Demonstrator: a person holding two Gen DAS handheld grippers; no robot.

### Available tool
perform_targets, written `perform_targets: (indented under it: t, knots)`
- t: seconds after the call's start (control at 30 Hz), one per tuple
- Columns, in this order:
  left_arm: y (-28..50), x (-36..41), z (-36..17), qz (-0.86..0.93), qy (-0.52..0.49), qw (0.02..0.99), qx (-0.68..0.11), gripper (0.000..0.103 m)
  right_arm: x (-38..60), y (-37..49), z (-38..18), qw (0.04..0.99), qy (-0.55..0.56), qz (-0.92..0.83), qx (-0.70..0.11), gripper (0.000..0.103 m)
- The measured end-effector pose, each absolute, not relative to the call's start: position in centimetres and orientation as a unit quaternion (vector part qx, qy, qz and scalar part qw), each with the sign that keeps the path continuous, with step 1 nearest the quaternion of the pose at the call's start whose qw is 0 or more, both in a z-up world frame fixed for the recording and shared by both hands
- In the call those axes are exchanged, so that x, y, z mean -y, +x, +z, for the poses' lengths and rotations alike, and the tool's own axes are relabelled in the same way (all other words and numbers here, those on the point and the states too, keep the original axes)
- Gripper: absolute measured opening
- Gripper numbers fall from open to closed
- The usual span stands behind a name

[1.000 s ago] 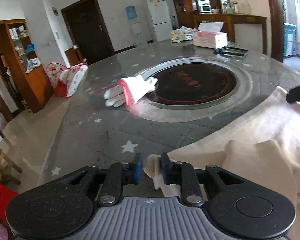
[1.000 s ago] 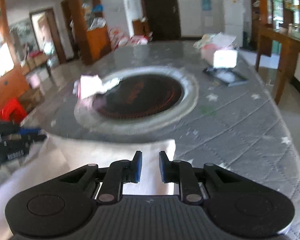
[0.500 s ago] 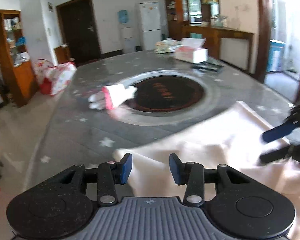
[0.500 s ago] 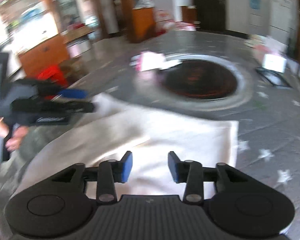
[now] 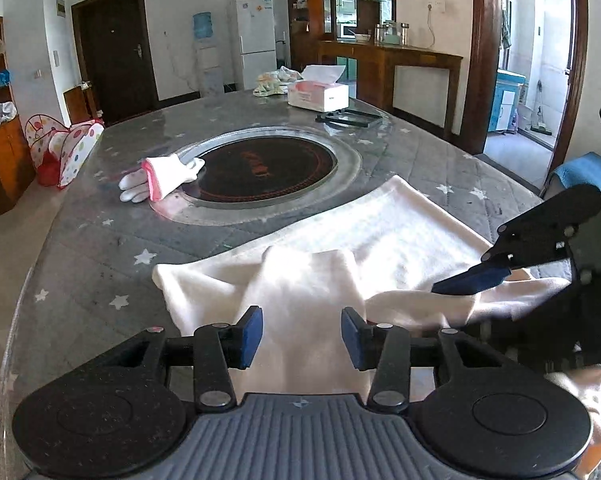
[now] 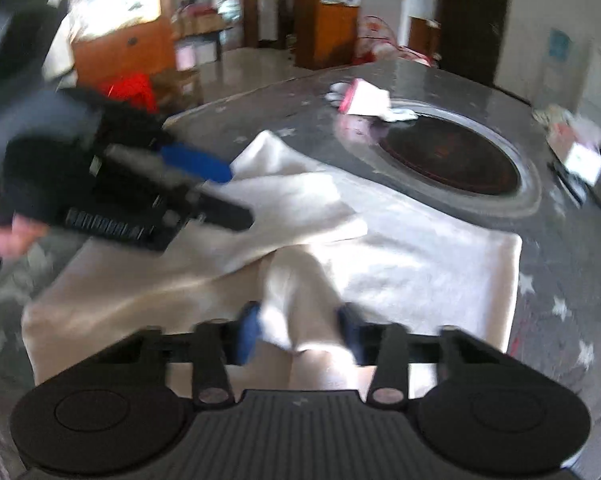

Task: Fold clothes

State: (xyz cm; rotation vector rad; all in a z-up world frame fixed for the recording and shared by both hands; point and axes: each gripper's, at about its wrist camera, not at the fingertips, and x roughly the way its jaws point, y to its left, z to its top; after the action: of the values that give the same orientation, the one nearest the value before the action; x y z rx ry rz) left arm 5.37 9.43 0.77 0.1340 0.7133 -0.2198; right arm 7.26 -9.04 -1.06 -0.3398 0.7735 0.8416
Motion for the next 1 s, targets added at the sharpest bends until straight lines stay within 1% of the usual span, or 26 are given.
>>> perform_targets:
  t: [0.03, 0.1, 0.33, 0.6, 0.67, 0.73, 0.77, 0.8, 0.83, 0.93, 1.0]
  knots:
    - [5.4, -9.3, 0.8, -0.107, 0.065, 0.929, -0.349, 0.049, 9.7, 7.6, -0.7, 0.832, -0.142, 0.395, -0.364, 0.012]
    - [5.6, -9.0, 0.8, -0.111, 0.063, 0.928, -0.349, 0.049, 10.9, 8.1, -0.1, 0.842, -0.114, 0.386, -0.358, 0.009]
    - [7.2, -7.1, 0.4, -0.121, 0.06, 0.926, -0.352, 0.049, 13.9, 8.6, 1.3, 0.879, -0.089, 0.325, -0.337, 0.008]
    - [10.0, -5.0, -1.0, -0.103, 0.074, 0.921, -0.368, 0.049, 20.5, 9.4, 2.9, 0.922, -0.044, 0.216, -0.319, 0.008]
    - [10.4, -4.9, -1.4, -0.1, 0.073, 0.919, -0.374, 0.047, 22.2, 9.6, 2.7, 0.928, -0.042, 0.186, -0.32, 0.008]
    - [10.8, -5.0, -1.7, -0.096, 0.068, 0.918, -0.379, 0.032, 23.8, 9.7, 2.4, 0.933, -0.041, 0.158, -0.322, 0.008]
    - [10.8, -5.1, -1.7, -0.093, 0.069, 0.92, -0.375, 0.027, 24.5, 9.6, 2.2, 0.934, -0.037, 0.147, -0.323, 0.008]
    - [10.7, -5.3, -1.7, -0.092, 0.064, 0.921, -0.374, 0.016, 25.4, 9.6, 2.0, 0.936, -0.034, 0.133, -0.325, 0.008]
    - [10.6, -5.5, -1.6, -0.091, 0.059, 0.922, -0.373, 0.009, 26.3, 9.5, 1.8, 0.937, -0.034, 0.118, -0.326, 0.008]
    - [9.7, -6.8, -0.8, -0.076, 0.036, 0.929, -0.361, 0.005, 28.5, 9.2, 1.0, 0.939, -0.029, 0.075, -0.334, 0.007]
    - [8.6, -8.0, 0.2, -0.06, 0.022, 0.937, -0.344, 0.004, 29.8, 8.9, 0.5, 0.94, -0.029, 0.044, -0.337, 0.007]
